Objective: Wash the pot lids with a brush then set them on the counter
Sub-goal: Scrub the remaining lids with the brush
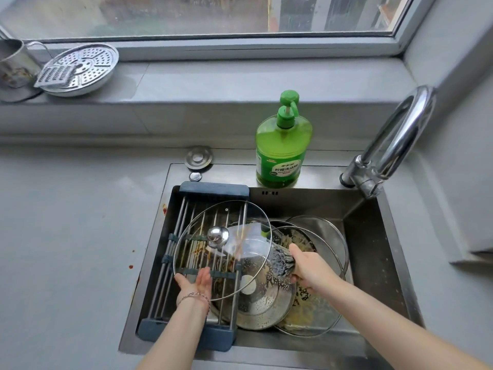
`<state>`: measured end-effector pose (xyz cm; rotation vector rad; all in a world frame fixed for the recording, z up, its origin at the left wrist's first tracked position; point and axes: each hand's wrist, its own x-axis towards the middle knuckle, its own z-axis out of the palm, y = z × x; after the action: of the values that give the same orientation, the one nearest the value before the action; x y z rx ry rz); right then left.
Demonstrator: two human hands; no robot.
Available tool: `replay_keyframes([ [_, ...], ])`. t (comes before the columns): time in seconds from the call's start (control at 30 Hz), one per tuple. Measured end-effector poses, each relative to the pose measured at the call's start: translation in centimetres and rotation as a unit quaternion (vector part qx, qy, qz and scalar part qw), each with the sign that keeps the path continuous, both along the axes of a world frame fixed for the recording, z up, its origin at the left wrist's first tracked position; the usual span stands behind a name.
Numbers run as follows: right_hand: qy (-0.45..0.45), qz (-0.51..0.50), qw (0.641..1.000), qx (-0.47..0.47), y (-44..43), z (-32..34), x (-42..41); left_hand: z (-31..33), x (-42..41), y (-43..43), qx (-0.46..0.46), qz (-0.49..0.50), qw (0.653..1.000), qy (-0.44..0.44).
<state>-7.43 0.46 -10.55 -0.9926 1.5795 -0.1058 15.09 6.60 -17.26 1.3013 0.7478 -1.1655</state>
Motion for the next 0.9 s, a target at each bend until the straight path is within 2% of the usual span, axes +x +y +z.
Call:
replay_keyframes([
  [0.13, -0.008, -0.008, 1.0, -0.01, 0.5, 0.4, -0.4, 1.9, -0.1, 0.3, -0.004, -0.025, 0.998, -0.057],
  [0.2, 0.004, 0.013, 0.998, -0.061, 0.8, 0.8, -0.8, 3.9, -0.3, 0.0, 0.025, -0.044, 0.987, -0.156],
  [0.27, 0.009, 0.033, 0.988, -0.152, 1.3, 1.7, -1.2, 7.0, -0.9, -0.5, 0.034, -0.081, 0.955, -0.284],
  [0.33, -0.007, 0.041, 0.973, -0.226, 1.9, 3.6, -1.0, 10.8, -2.0, -0.9, 0.008, -0.144, 0.907, -0.397],
  [0.4, -0.035, 0.06, 0.951, -0.301, 2.5, 5.2, -0.4, 14.3, -3.7, -0.8, -0.029, -0.21, 0.856, -0.471],
  [0.5, -0.001, 0.101, 0.893, -0.438, 3.7, 7.2, 0.7, 17.6, -6.6, 0.0, -0.077, -0.275, 0.811, -0.511],
  [0.57, 0.034, 0.088, 0.869, -0.487, 3.9, 7.8, 0.4, 18.7, -8.3, 0.8, -0.101, -0.305, 0.78, -0.537],
  [0.63, 0.039, 0.043, 0.877, -0.477, 3.4, 8.2, -0.9, 19.7, -9.5, 1.6, -0.126, -0.319, 0.748, -0.569],
  [0.67, 0.009, 0.011, 0.892, -0.452, 3.0, 8.2, -1.7, 20.0, -10.0, 1.9, -0.134, -0.323, 0.736, -0.58],
  [0.73, -0.051, -0.038, 0.908, -0.413, 3.1, 8.5, -2.9, 20.5, -10.8, 2.2, -0.143, -0.325, 0.732, -0.581],
  [0.77, -0.045, -0.037, 0.906, -0.42, 3.6, 8.8, -3.1, 20.6, -11.2, 2.2, -0.141, -0.32, 0.741, -0.573],
  [0.8, 0.004, -0.004, 0.887, -0.462, 4.4, 9.2, -3.1, 20.7, -11.5, 2.2, -0.139, -0.313, 0.753, -0.562],
  [0.87, 0.13, 0.084, 0.825, -0.543, 6.1, 9.8, -2.9, 20.7, -12.2, 2.3, -0.136, -0.31, 0.769, -0.543],
  [0.9, 0.152, 0.098, 0.824, -0.537, 6.2, 9.8, -3.0, 20.7, -12.6, 2.5, -0.135, -0.316, 0.763, -0.547],
])
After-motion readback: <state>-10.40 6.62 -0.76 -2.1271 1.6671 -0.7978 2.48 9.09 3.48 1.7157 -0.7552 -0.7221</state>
